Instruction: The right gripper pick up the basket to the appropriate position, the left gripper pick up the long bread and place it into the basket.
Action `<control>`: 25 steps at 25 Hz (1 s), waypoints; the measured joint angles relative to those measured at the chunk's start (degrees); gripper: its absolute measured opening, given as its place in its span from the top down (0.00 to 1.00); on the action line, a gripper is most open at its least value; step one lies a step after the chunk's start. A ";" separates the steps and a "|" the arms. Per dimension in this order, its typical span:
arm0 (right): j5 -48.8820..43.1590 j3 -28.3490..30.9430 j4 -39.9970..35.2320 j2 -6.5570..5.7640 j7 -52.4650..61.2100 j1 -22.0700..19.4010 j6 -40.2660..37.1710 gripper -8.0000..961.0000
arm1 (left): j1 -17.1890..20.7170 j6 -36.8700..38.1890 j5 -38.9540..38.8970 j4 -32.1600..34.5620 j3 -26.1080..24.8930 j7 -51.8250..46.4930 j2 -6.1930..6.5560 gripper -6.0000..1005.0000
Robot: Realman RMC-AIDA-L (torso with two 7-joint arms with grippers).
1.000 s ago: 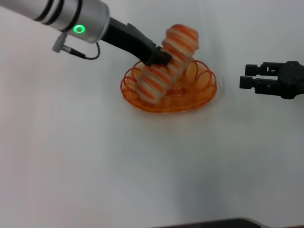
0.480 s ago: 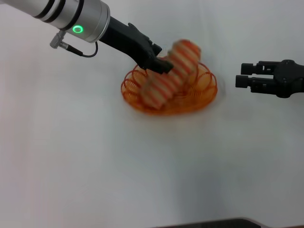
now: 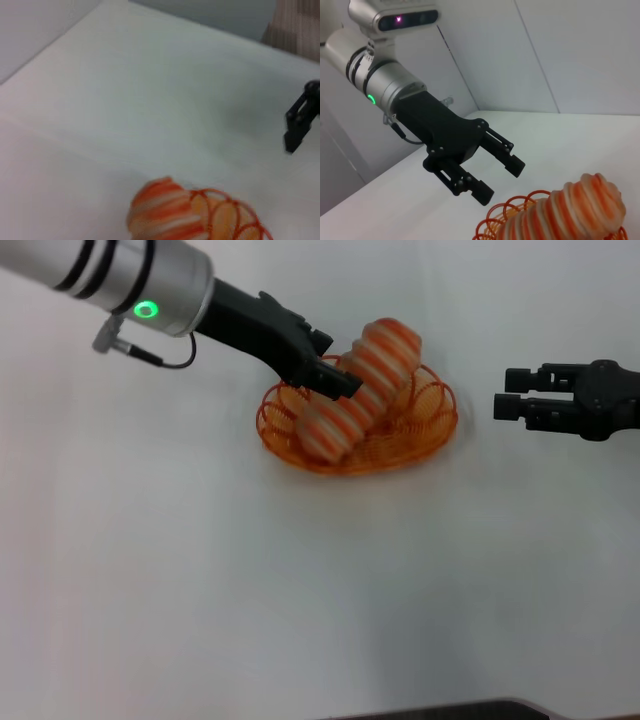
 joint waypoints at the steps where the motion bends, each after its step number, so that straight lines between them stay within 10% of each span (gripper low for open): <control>1: 0.00 -0.08 0.00 -0.04 0.11 0.09 -0.14 0.37 | 0.92 0.80 -1.11 0.08 -1.22 1.20 -0.09 0.30; 12: -0.28 -0.17 0.00 -0.32 0.71 0.82 -0.56 0.37 | 15.24 5.89 -12.16 -3.15 -11.58 10.44 1.92 0.31; 25: -0.35 -2.39 -0.01 -0.03 1.48 1.79 -0.21 0.37 | 23.45 9.64 -12.22 -8.76 -22.16 16.82 3.70 0.31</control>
